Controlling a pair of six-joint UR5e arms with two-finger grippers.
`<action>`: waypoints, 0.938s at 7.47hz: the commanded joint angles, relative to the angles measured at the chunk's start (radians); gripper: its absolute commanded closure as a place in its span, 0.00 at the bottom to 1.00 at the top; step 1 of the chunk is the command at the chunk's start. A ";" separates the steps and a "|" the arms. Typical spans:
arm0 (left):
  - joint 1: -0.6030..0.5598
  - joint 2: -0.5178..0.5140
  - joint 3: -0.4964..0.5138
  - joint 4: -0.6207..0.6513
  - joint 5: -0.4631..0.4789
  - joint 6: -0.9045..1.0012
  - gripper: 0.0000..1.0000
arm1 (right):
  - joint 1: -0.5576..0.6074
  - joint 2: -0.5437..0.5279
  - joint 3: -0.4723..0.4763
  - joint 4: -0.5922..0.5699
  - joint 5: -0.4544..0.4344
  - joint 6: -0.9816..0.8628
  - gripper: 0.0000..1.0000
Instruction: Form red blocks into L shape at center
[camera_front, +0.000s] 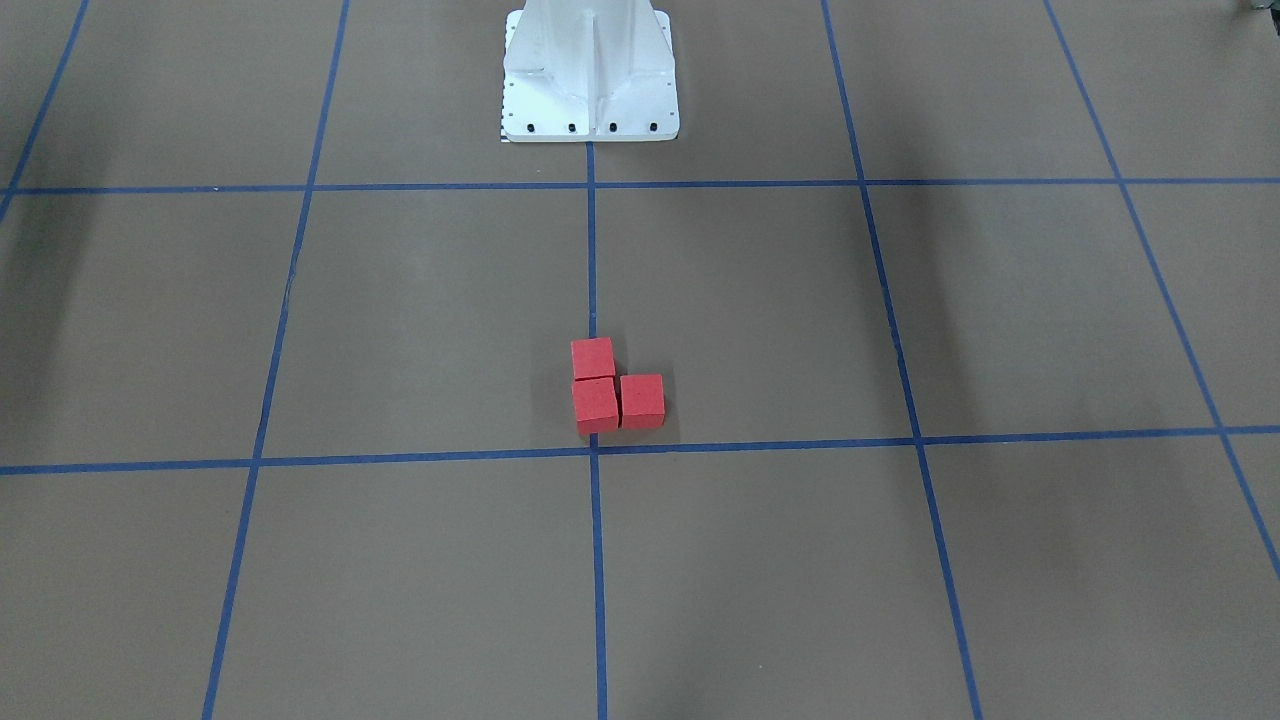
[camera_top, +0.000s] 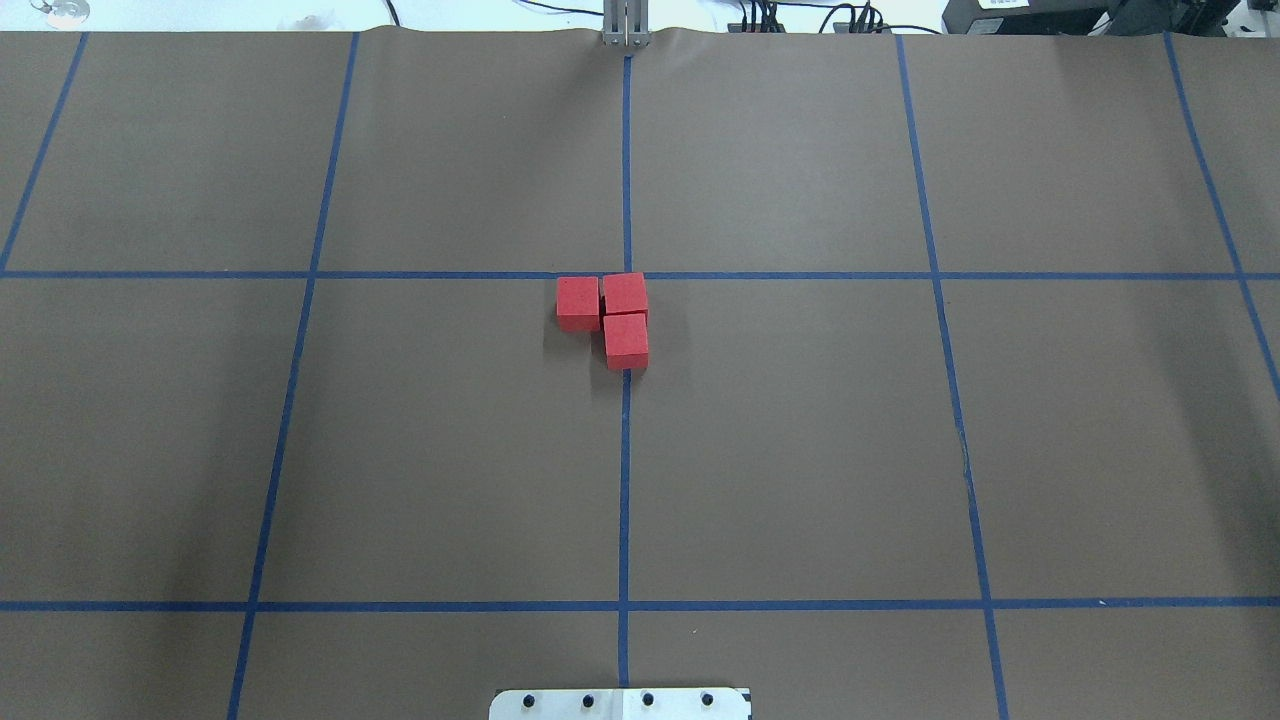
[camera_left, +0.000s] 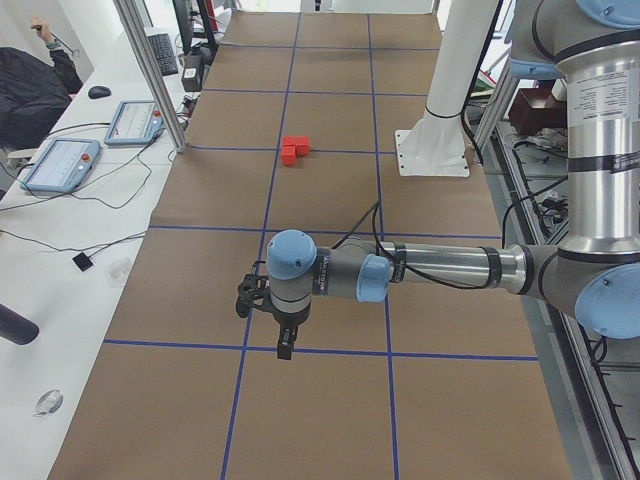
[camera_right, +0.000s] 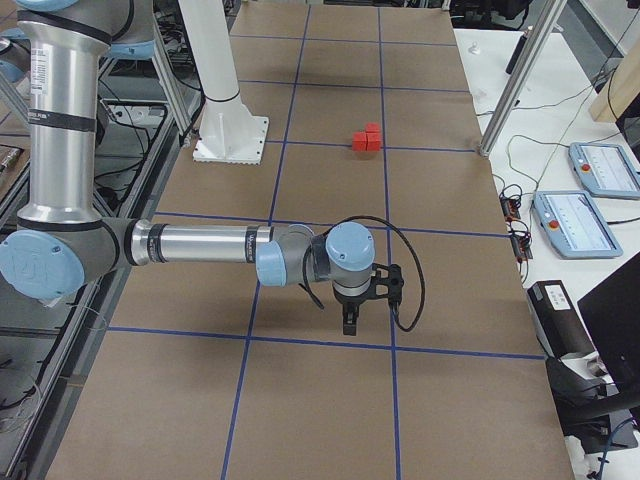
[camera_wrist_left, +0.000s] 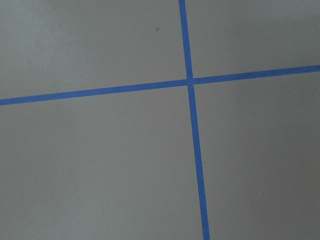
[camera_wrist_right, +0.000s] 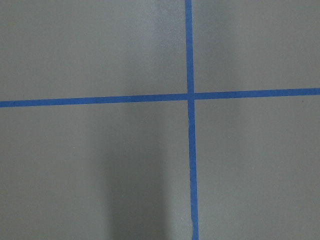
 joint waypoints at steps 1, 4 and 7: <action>0.001 -0.004 -0.005 0.000 -0.004 -0.006 0.00 | 0.000 0.000 0.000 0.002 0.000 -0.001 0.01; 0.005 -0.019 -0.019 0.003 -0.004 -0.027 0.00 | 0.000 0.000 0.000 0.005 0.000 0.001 0.01; 0.013 -0.046 -0.022 0.001 -0.009 -0.132 0.00 | 0.000 0.000 0.000 0.006 0.000 0.001 0.01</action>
